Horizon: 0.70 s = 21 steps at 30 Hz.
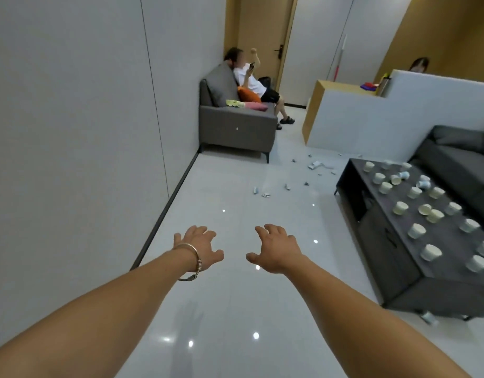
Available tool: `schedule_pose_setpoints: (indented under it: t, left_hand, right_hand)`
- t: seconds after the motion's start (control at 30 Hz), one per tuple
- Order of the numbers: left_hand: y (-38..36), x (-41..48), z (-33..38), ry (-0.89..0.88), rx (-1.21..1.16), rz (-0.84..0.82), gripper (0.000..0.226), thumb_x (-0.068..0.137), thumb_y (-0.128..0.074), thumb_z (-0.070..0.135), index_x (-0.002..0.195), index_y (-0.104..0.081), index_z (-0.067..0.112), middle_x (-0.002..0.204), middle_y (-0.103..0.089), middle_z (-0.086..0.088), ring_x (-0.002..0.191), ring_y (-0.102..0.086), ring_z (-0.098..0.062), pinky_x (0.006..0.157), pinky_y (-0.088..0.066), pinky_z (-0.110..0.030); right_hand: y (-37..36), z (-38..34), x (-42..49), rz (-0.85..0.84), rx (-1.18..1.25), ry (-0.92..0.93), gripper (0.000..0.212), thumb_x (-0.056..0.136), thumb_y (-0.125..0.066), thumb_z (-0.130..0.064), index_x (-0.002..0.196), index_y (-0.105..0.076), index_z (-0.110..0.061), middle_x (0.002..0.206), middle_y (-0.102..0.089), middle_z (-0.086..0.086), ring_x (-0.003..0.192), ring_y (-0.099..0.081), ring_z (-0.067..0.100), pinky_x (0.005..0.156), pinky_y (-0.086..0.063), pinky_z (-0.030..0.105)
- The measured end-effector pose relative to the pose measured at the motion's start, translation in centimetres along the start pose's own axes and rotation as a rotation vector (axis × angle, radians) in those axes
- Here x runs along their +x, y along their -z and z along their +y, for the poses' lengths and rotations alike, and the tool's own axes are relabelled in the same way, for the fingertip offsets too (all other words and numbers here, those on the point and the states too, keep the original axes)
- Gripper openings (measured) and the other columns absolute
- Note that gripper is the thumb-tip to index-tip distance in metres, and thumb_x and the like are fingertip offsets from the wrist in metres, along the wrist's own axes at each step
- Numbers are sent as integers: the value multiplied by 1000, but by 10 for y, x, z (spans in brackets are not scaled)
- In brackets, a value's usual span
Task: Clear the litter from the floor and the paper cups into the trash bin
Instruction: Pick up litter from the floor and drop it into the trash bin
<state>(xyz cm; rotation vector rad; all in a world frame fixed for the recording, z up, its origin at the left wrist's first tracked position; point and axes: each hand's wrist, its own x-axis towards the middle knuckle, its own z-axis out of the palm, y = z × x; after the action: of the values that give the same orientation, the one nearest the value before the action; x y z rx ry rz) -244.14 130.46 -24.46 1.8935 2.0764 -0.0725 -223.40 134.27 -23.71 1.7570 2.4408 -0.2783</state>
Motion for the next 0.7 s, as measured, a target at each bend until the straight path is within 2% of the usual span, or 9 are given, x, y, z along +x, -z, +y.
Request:
schedule_pose_setpoints:
  t: [0.23,0.33,0.5,0.7]
  left_hand:
    - [31,101,-9,-95,36,-1,68,86,-43,56,145,-28,26,155,-20,2,143,-12,-20,112,-13,-49]
    - [30,136,-2,-123,28,-54,68,86,-44,55,145,-30,25,154,-24,2,142,-16,-20,111,-18,-48]
    - [29,202,26,-186,53,-136,68,86,-44,55,145,-29,25,153,-24,3,142,-17,-20,112,-19,-48]
    - [46,308,75,-209,83,-124,67,87,-44,53,145,-29,25,153,-25,2,141,-18,-20,112,-19,-47]
  right_hand:
    - [4,9,66,23,117,-155,82,87,-50,-62,153,-19,-25,160,-19,2,145,-17,24,112,-26,46]
    - [0,22,84,-25,124,-194,82,88,-51,-61,153,-18,-25,160,-18,2,146,-17,25,112,-26,47]
    - [2,66,134,-47,146,-254,81,89,-50,-59,154,-16,-24,160,-16,3,145,-18,26,111,-27,47]
    - [14,135,229,-51,158,-264,82,90,-51,-58,154,-16,-23,160,-16,4,144,-19,27,111,-28,47]
